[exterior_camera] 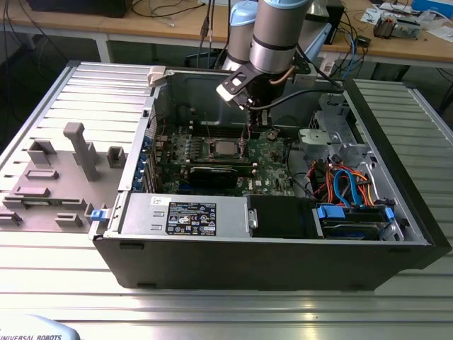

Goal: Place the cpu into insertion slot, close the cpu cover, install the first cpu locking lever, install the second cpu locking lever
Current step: 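Close the cpu cover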

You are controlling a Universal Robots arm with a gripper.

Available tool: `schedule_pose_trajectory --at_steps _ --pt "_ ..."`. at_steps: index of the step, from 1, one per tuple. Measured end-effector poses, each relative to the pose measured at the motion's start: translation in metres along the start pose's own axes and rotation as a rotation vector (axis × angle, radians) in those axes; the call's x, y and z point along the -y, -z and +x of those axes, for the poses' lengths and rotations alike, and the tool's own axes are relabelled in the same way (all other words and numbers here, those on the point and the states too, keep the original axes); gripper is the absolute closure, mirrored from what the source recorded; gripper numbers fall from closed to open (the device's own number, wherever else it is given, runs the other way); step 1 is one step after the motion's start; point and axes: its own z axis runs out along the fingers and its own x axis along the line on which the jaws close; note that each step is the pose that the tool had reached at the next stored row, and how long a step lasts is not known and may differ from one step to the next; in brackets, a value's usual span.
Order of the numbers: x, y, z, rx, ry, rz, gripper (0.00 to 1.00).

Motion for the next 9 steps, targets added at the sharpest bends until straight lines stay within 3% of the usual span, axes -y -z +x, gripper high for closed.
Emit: schedule_pose_trajectory --at_steps 9 --pt "0.0021 0.0000 0.0001 0.0000 0.000 0.0000 0.89"
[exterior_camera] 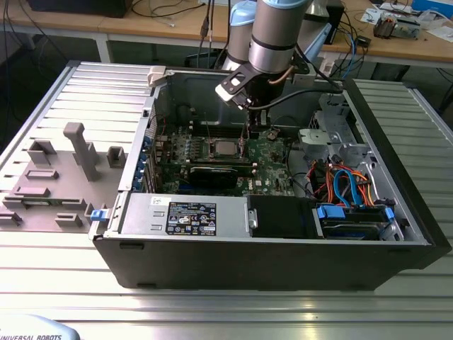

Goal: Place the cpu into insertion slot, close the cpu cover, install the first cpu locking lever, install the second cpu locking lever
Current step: 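Close the cpu cover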

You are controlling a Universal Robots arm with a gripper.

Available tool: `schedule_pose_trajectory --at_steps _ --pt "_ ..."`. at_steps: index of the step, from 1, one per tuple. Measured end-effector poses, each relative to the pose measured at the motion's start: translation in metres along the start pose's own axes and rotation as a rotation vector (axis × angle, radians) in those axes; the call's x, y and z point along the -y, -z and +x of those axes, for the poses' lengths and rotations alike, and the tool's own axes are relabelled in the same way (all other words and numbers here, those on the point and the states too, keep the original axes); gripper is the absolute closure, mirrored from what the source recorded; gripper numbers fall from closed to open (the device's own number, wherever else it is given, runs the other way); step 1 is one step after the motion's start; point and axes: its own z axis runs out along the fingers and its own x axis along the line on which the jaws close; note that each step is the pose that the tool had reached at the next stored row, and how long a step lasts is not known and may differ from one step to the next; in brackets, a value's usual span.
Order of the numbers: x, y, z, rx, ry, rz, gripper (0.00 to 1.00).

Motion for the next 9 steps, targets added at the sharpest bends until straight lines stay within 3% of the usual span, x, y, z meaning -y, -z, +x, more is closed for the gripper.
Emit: schedule_pose_trajectory --at_steps 6,9 --pt "0.0011 0.0000 0.0000 0.0001 0.000 0.0000 0.89" --pt "0.0052 -0.0001 0.0002 0.0000 0.000 0.0000 0.89"
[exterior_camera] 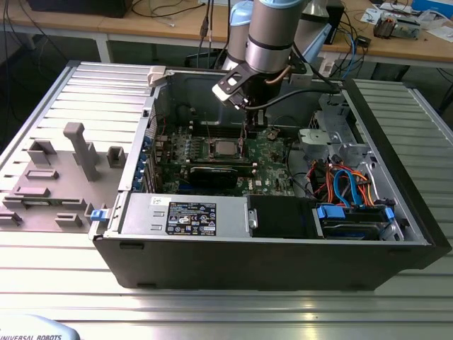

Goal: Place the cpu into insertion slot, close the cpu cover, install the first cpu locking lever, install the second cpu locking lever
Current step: 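Close the cpu cover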

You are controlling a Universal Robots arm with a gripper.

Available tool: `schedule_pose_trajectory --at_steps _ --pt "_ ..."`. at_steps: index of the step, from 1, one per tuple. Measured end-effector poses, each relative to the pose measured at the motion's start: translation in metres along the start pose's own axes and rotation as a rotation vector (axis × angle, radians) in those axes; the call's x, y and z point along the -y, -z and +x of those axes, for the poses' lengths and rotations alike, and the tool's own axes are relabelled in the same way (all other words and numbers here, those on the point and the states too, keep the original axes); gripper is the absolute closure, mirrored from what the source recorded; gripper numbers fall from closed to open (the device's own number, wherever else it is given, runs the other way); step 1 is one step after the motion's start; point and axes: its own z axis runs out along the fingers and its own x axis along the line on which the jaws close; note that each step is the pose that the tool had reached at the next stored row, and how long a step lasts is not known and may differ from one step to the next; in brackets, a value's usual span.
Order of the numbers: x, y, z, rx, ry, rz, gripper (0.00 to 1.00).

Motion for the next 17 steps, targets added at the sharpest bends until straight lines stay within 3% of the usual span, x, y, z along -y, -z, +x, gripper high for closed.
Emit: schedule_pose_trajectory --at_steps 11,17 --pt "0.0022 -0.0001 0.0001 0.0001 0.000 0.0001 0.89" --pt "0.0100 -0.0021 0.0004 0.0000 0.000 0.0000 0.89"
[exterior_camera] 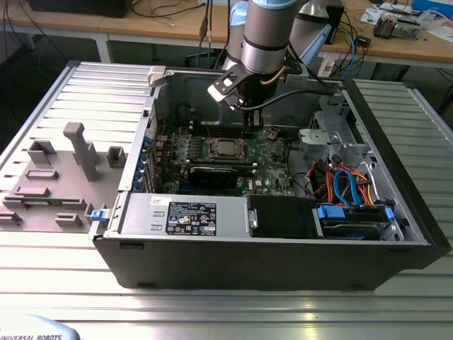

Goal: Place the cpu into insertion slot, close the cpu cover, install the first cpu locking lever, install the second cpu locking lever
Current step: 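Close the cpu cover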

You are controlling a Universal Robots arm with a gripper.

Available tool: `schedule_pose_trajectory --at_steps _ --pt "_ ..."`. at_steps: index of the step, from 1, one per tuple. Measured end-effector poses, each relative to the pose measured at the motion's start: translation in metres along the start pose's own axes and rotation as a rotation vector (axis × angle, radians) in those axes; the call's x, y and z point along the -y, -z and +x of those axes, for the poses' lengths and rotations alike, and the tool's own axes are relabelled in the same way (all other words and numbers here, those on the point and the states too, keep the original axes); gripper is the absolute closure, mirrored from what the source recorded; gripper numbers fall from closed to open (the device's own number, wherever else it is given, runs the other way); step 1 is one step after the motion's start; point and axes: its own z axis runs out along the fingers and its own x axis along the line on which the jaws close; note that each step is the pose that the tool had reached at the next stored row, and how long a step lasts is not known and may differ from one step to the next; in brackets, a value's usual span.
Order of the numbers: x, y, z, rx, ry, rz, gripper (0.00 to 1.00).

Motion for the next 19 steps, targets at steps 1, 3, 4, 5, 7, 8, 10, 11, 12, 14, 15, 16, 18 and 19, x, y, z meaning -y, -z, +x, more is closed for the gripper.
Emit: schedule_pose_trajectory --at_steps 1,3,4,5,7,8,10,11,12,14,15,16,18,19 --pt "0.0026 -0.0003 0.0001 -0.0002 0.000 0.0000 0.89" --pt "0.0063 -0.0008 0.0003 -0.0004 0.000 0.0000 0.89" --pt "0.0078 -0.0010 0.0004 -0.0005 0.000 -0.0001 0.89" --pt "0.0093 -0.0011 0.0004 -0.0007 0.000 -0.0001 0.89" --pt "0.0124 -0.0017 0.0005 -0.0008 0.000 -0.0001 0.89" --pt "0.0145 -0.0021 0.0006 -0.0007 0.000 0.0000 0.89" --pt "0.0181 -0.0027 0.0008 -0.0007 0.000 0.0000 0.89" --pt "0.0216 -0.0032 0.0009 -0.0008 0.000 -0.0001 0.89" --pt "0.0238 -0.0035 0.0011 -0.0009 0.000 -0.0001 0.89" --pt "0.0272 -0.0037 0.0015 -0.0008 0.000 0.0000 0.89" --pt "0.0296 -0.0040 0.0018 -0.0010 0.000 -0.0001 0.89" --pt "0.0323 -0.0044 0.0021 -0.0010 0.000 0.0000 0.89" --pt "0.0348 -0.0051 0.0032 -0.0012 0.000 -0.0001 0.89" --pt "0.0358 -0.0058 0.0041 -0.0012 0.000 0.0000 0.89"
